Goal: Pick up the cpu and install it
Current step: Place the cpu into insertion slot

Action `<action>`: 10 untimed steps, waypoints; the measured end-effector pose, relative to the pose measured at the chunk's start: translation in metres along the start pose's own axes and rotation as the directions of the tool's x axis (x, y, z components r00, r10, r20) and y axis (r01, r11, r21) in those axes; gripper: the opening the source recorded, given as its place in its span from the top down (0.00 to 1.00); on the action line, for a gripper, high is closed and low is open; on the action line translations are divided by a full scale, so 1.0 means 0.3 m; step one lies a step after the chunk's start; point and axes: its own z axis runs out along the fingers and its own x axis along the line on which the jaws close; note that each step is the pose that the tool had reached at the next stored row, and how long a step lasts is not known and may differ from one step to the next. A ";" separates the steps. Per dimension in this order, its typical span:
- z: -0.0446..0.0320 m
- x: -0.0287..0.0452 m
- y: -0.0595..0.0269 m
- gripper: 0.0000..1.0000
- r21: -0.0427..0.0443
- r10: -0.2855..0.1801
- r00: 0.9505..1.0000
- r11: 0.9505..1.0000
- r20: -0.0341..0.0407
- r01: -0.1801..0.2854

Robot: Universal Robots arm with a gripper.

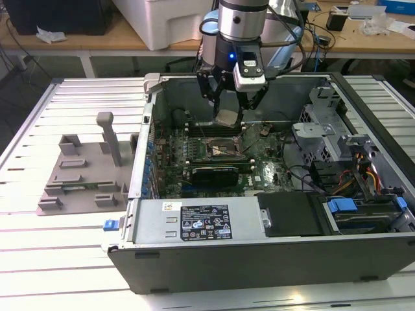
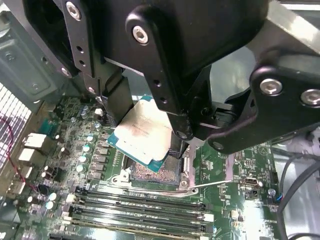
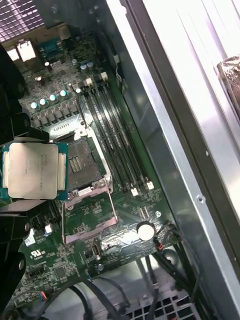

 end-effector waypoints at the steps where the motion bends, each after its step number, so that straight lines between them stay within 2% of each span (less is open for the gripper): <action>1: 0.000 0.000 0.000 0.45 -0.001 0.020 1.000 1.000 0.000 -0.020; 2: 0.000 0.000 0.000 0.45 -0.001 0.044 0.999 0.999 -0.001 -0.044; 7: 0.000 0.000 0.000 0.45 -0.003 0.105 0.994 0.994 -0.001 -0.105; 10: 0.000 0.000 0.000 0.45 -0.005 0.145 0.989 0.989 -0.002 -0.145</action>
